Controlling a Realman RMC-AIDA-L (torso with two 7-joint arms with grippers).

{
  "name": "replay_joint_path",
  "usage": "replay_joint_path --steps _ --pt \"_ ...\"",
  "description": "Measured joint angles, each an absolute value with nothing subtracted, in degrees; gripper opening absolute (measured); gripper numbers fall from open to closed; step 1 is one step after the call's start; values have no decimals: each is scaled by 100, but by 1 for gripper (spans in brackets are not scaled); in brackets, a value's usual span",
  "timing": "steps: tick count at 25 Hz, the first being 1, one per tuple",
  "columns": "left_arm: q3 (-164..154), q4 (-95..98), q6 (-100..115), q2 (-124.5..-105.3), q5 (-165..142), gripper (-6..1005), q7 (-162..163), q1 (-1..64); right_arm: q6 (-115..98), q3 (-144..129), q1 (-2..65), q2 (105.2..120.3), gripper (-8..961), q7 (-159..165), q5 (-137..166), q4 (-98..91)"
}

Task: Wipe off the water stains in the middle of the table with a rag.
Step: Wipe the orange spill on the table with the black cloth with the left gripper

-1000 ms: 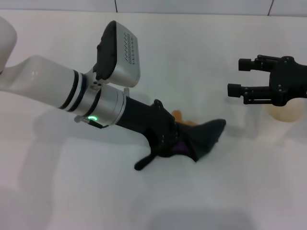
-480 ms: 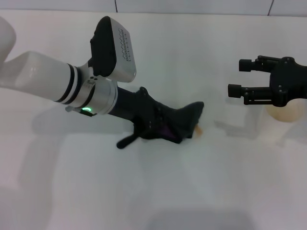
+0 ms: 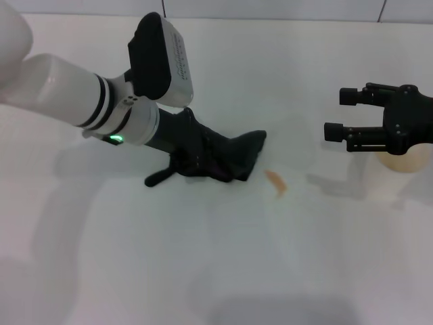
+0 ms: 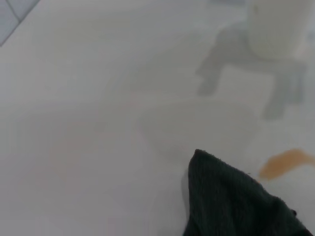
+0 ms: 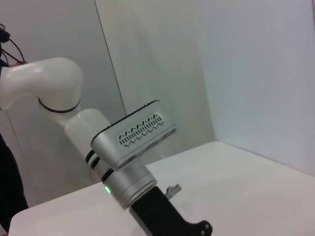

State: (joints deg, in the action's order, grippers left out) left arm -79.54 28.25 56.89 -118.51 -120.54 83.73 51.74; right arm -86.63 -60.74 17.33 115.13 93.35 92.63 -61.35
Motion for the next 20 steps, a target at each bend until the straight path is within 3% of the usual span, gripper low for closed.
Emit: replay_joint_path --steps 16,20 --pt "-8055 3044 5776 -11954 -11980 68 8245 5425 -8666 -6090 1744 11513 791 9318 9221 -6124" --pt "-8545 3021 5773 -11958 -11394 68 8076 5499 -8666 -6073 1757 11513 745 9325 9201 -6086"
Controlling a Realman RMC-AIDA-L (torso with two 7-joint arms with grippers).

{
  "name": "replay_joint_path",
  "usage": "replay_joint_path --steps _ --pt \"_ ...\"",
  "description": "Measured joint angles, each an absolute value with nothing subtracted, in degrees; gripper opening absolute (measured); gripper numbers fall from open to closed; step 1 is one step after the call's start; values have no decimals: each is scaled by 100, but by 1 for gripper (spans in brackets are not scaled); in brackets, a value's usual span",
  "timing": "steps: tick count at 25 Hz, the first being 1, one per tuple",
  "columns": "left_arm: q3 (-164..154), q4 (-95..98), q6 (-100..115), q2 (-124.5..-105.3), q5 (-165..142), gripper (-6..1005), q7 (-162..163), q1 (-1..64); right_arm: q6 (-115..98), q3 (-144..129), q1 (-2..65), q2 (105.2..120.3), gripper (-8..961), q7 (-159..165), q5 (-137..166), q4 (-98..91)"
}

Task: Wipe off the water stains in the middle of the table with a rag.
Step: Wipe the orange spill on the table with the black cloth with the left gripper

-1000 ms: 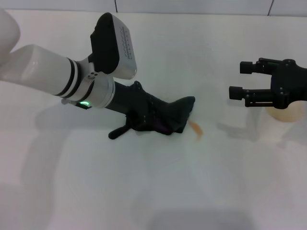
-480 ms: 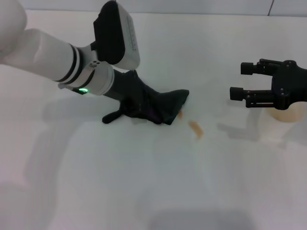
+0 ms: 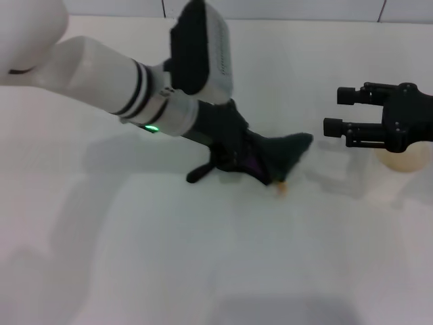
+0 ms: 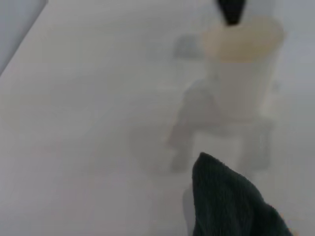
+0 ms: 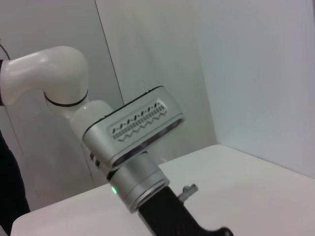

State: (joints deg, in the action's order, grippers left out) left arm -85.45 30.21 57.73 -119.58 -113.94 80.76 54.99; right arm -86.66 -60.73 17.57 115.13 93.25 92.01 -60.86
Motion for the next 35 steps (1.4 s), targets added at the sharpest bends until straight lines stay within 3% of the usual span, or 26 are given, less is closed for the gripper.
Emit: replay_joint_path --steps 28,35 --pt "-10314 3062 5796 -11917 -10317 68 8319 5483 -8688 -6041 1736 11513 746 9371 9080 -6072" --pt "-9531 3038 5810 -11908 -11002 68 8338 5414 -8710 -6038 1772 11507 825 9376 9017 -6081"
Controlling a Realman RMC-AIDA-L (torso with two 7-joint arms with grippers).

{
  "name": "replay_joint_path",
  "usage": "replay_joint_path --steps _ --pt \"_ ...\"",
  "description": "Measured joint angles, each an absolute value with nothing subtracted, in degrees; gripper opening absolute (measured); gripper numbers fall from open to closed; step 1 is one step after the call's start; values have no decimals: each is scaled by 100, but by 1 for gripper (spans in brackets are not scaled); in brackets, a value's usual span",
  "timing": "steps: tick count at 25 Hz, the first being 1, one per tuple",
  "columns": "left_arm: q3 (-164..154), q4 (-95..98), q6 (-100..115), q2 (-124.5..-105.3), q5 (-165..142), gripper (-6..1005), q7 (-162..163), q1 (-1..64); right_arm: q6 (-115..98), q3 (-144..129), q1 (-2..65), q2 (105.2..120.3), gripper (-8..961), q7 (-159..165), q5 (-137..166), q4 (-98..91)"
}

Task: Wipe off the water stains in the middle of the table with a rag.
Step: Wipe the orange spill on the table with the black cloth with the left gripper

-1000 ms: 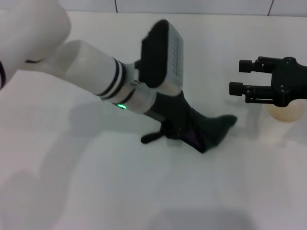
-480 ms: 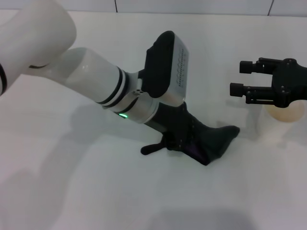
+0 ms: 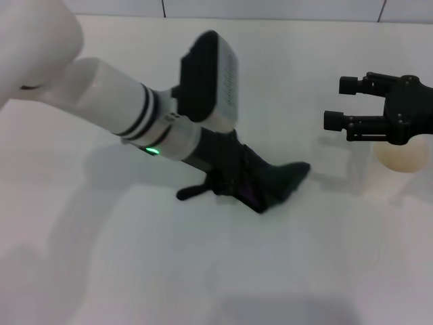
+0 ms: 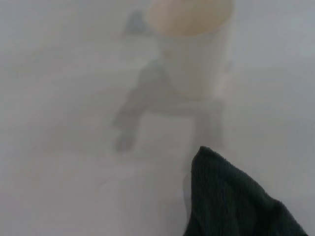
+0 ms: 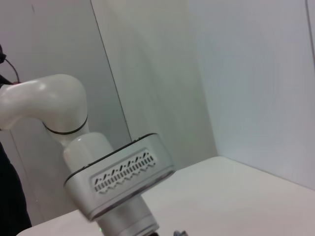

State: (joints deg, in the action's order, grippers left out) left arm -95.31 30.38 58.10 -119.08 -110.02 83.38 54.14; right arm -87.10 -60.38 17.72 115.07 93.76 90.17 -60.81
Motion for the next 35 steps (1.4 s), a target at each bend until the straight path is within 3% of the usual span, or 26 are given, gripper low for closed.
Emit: replay_joint_path --steps 2,20,35 --pt "-9229 3034 5827 -11902 -11252 67 8338 5374 -8712 -6044 1776 11506 858 9376 9017 -6087" --pt "-8035 3153 5779 -11845 -12793 78 8606 5341 -8721 -6027 1732 11504 850 9378 8998 -6107" --pt "-8814 3089 5837 -11956 -11686 89 8148 5533 -8728 -6082 1736 11505 849 9378 8982 -6103"
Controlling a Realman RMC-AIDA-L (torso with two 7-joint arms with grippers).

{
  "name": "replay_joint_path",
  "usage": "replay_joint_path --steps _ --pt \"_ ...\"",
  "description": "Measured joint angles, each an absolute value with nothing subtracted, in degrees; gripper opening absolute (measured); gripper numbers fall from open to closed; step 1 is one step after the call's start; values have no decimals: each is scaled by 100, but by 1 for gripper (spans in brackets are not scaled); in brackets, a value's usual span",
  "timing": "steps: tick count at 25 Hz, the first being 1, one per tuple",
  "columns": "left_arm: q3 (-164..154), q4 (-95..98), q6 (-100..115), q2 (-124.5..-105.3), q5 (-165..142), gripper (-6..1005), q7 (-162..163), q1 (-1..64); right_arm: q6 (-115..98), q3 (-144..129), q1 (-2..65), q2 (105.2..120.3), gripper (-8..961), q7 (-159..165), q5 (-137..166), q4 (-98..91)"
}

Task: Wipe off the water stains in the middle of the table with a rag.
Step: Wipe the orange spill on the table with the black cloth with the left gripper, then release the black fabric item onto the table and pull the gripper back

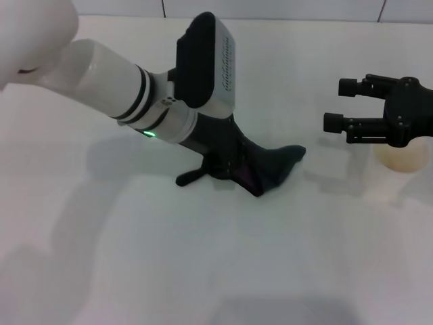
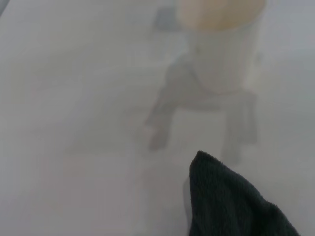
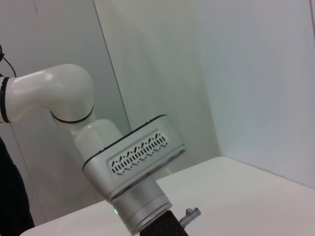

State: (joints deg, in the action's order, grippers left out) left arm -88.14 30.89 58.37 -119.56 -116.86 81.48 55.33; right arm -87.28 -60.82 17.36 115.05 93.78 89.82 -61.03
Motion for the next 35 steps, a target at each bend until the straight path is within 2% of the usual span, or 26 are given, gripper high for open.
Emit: replay_joint_path --steps 6,13,19,35 --pt "-9001 3397 5934 -11952 -11429 93 8291 5251 -8733 -6075 1713 11505 849 9378 8981 -6115" --pt "-8444 4343 6167 -11867 -11807 98 8815 4323 -8777 -6023 1669 11505 849 9378 8981 -6152" --pt "-7668 5029 6605 -11890 -12376 102 9034 3657 -8774 -6046 1715 11505 848 9378 8982 -6152" --pt "-7232 5720 6769 -11878 -12600 113 9328 2918 -8739 -6082 1750 11514 848 9378 8918 -6118"
